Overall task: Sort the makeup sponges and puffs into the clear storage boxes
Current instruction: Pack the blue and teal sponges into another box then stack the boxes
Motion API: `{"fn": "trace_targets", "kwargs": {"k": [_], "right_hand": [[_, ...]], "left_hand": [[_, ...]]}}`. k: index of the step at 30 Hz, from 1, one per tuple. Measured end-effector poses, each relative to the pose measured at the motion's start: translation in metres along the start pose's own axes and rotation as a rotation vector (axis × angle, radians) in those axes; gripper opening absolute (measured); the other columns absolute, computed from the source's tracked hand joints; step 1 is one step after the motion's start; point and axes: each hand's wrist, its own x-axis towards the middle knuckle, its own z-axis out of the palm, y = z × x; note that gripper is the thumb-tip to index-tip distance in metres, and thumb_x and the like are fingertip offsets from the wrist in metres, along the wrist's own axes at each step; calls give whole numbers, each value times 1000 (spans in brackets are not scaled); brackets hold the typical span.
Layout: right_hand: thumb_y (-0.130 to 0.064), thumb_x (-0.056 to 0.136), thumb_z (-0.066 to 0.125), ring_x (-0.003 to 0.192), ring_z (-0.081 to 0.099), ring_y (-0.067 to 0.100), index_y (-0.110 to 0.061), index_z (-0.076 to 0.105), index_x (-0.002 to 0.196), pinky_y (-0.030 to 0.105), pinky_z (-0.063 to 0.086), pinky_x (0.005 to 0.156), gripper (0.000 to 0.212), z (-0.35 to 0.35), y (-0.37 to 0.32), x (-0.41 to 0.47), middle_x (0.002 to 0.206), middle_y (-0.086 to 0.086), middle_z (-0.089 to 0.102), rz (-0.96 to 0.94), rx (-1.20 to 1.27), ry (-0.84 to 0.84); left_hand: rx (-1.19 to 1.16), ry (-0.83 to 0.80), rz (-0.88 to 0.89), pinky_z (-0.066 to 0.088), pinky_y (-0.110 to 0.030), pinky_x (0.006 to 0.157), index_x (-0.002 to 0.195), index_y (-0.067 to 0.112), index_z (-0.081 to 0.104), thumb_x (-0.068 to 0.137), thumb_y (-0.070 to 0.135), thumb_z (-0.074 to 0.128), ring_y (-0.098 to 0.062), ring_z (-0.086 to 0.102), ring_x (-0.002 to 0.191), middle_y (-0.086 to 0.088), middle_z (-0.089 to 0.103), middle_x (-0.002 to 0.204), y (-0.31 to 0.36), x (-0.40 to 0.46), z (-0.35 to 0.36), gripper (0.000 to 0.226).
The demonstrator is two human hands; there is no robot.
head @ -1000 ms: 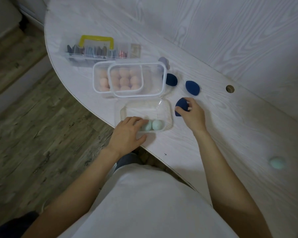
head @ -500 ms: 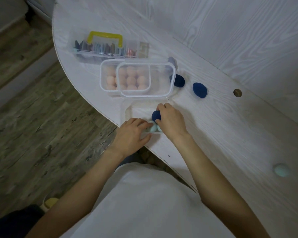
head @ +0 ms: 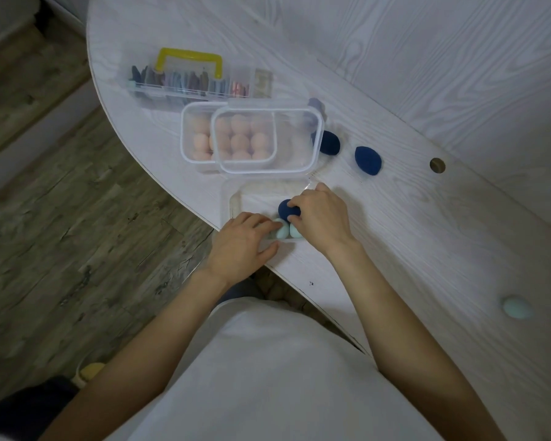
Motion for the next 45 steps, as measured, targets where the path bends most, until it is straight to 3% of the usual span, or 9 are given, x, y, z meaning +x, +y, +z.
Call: {"fn": "trace_targets", "kwargs": {"k": [5, 11, 16, 21, 26, 31, 35, 40, 45], "right_hand": [[-31, 94, 51, 101, 50, 19, -15, 64, 116, 28, 43, 68, 31, -1, 5, -5, 103, 3, 69, -8, 67, 44], [-18, 90, 58, 105, 50, 17, -15, 66, 112, 18, 39, 79, 23, -15, 30, -28, 108, -1, 67, 86, 328, 291], [-13, 90, 57, 106, 51, 18, -16, 63, 116, 14, 29, 81, 26, -25, 84, -24, 111, 0, 64, 341, 461, 339], [-10, 88, 56, 115, 48, 26, -14, 55, 125, 30, 37, 96, 37, -20, 122, 14, 124, 7, 58, 411, 392, 299], [-18, 90, 58, 115, 50, 26, -12, 45, 129, 38, 44, 92, 42, -9, 131, 40, 125, 8, 58, 473, 361, 259], [-21, 88, 60, 108, 52, 27, -17, 38, 136, 36, 47, 80, 53, 5, 141, 37, 128, 8, 51, 617, 396, 266], [-23, 85, 60, 105, 48, 26, -24, 36, 140, 29, 43, 73, 60, 8, 150, 9, 125, 9, 42, 672, 477, 288], [-9, 78, 65, 97, 48, 29, -14, 53, 118, 29, 38, 73, 42, 28, 141, -40, 114, 12, 44, 642, 531, 339], [4, 74, 64, 82, 49, 21, -11, 52, 99, 29, 37, 62, 31, 49, 123, -70, 102, 6, 49, 641, 645, 478]], "left_hand": [[-23, 28, 15, 48, -33, 81, 116, 19, 63, 80, 43, 45, -24, 57, 98, -1, 64, 107, 1, 0, -2, 46], [-103, 138, 94, 46, -28, 80, 115, 19, 63, 82, 38, 50, -20, 55, 101, 0, 62, 110, 7, 0, -19, 40], [14, 307, 322, 46, -27, 72, 100, 10, 65, 80, 7, 57, -21, 56, 90, -5, 64, 102, 34, 48, -34, 21], [152, 122, 455, 52, -41, 66, 95, 4, 63, 67, -9, 60, -32, 60, 84, -13, 65, 95, 74, 143, -26, 31], [152, -46, 183, 41, -36, 88, 121, 6, 45, 81, -7, 43, -30, 48, 108, -14, 54, 117, 94, 203, -9, 42], [486, -148, 41, 41, -41, 96, 125, 8, 39, 85, -1, 51, -32, 43, 116, -14, 47, 125, 93, 221, 9, 43], [609, -201, 107, 42, -35, 90, 120, 4, 47, 84, -4, 55, -30, 42, 116, -15, 47, 122, 88, 230, 9, 38], [537, -191, 226, 40, -26, 74, 120, 5, 44, 79, -10, 56, -28, 39, 115, -15, 41, 125, 104, 229, 12, 45], [698, -162, 192, 31, -34, 104, 119, 1, 47, 84, -6, 50, -35, 33, 125, -25, 30, 138, 102, 229, 11, 36]]}}
